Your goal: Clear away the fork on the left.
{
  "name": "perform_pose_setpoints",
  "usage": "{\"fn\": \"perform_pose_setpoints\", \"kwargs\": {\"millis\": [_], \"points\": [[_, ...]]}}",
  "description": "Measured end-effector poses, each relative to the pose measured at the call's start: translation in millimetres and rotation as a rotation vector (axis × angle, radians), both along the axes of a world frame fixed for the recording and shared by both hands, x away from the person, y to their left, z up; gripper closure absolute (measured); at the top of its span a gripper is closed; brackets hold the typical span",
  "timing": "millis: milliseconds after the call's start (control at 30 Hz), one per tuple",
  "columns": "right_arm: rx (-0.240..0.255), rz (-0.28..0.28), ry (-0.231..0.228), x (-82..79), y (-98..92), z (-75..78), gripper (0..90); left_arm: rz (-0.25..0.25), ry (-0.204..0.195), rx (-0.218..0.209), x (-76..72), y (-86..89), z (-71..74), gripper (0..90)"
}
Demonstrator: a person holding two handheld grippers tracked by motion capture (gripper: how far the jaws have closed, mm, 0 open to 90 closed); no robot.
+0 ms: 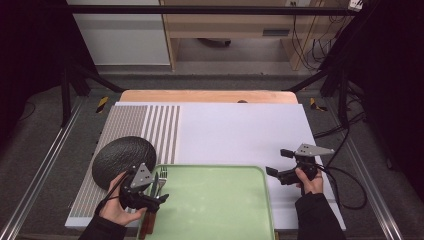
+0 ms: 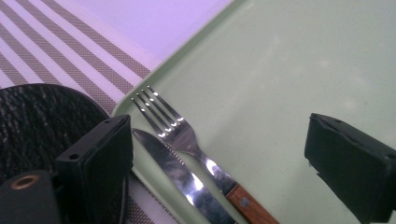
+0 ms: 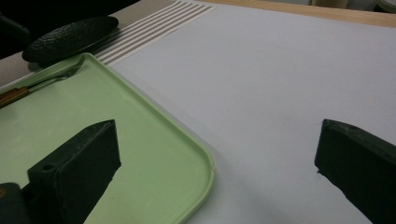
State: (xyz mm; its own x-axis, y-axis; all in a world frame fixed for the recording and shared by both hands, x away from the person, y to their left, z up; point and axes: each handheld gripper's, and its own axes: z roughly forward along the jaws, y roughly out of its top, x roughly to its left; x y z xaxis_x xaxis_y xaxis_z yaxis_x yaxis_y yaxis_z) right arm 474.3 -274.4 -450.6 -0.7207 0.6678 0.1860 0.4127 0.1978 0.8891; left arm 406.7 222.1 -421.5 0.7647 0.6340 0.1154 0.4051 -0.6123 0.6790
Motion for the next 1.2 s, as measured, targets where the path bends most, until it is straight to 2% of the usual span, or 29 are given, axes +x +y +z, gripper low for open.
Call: {"fn": "perform_pose_setpoints", "kwargs": {"millis": [67,133,267,567,933,1200], "points": [[-0.001,-0.001,0.000,-0.1,0.1,-0.1,0.2,-0.002,0.006,-0.008,0.5,3.7,1.3,5.4],[0.002,-0.001,0.002,-0.2,0.4,0.0,0.2,-0.025,0.010,-0.009,0.5,7.9,2.4,4.6],[0.001,-0.001,0.004,0.0,0.6,-0.3,0.2,-0.065,0.003,0.019,-0.5,14.5,4.9,3.2],[-0.003,-0.001,0.007,0.0,1.1,-0.9,0.2,-0.064,-0.026,0.039,2.9,28.6,15.4,3.1],[-0.007,-0.003,0.007,0.3,1.5,-1.3,0.2,-0.120,-0.099,0.159,4.2,44.9,27.1,2.2],[-0.004,-0.003,0.008,0.1,1.5,-1.0,0.2,-0.140,-0.145,0.249,3.3,56.4,34.2,0.7]]}}
